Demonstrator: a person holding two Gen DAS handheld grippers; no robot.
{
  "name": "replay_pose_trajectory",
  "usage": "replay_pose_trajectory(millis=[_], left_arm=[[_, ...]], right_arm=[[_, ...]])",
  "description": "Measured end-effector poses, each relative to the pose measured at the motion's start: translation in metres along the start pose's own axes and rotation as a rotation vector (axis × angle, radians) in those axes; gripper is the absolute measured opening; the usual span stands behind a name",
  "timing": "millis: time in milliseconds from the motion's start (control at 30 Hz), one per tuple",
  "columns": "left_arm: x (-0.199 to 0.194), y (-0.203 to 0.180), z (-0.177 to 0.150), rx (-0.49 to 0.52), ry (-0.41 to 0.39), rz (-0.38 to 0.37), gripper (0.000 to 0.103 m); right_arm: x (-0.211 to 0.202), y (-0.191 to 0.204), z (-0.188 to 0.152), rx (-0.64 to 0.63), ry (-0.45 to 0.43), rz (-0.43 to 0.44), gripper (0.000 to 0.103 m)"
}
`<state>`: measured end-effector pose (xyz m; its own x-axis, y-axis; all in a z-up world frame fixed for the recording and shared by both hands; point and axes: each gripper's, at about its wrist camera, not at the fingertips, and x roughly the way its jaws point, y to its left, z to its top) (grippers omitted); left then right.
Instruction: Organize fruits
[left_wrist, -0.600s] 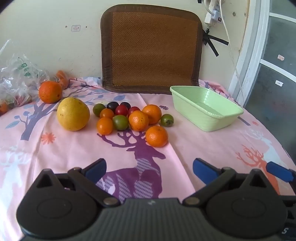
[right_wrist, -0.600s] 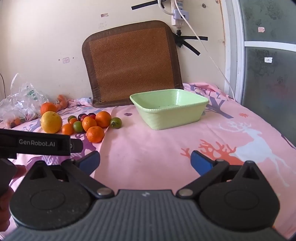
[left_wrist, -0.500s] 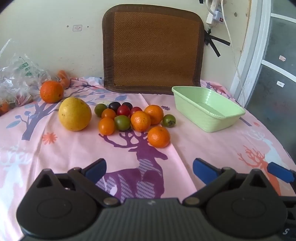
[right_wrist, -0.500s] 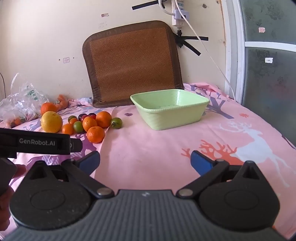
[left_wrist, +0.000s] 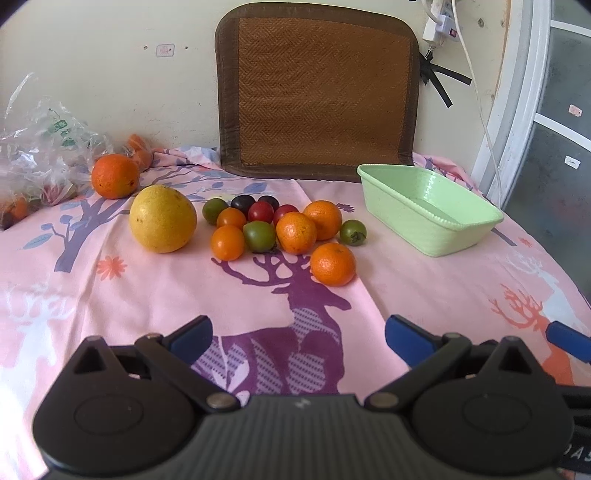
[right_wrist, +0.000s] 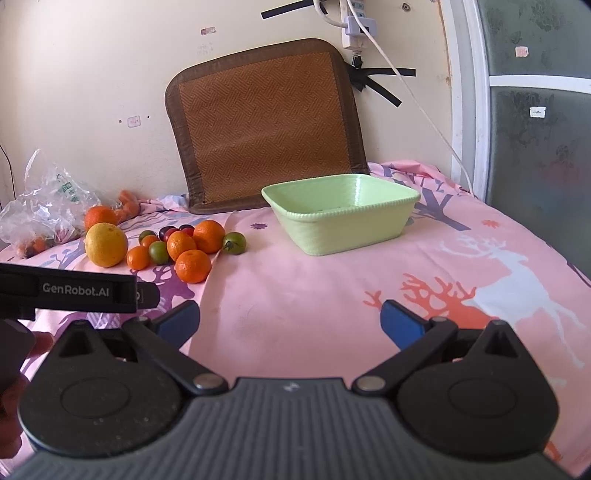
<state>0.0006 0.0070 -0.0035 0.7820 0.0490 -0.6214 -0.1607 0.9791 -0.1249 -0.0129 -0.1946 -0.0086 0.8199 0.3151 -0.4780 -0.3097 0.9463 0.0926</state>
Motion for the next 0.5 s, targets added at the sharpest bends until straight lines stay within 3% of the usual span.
replay_pose_trajectory(millis=[300,500], left_arm=[[-0.006,0.007,-0.004,0.049,-0.053,0.170,0.103],[-0.006,0.013,-0.003,0.022,-0.039,0.192,0.103]], right_arm=[[-0.002,-0.003,-0.003,0.017,-0.003,0.026,0.103],[-0.003,-0.006,-0.004,0.029,-0.004,0.036,0.103]])
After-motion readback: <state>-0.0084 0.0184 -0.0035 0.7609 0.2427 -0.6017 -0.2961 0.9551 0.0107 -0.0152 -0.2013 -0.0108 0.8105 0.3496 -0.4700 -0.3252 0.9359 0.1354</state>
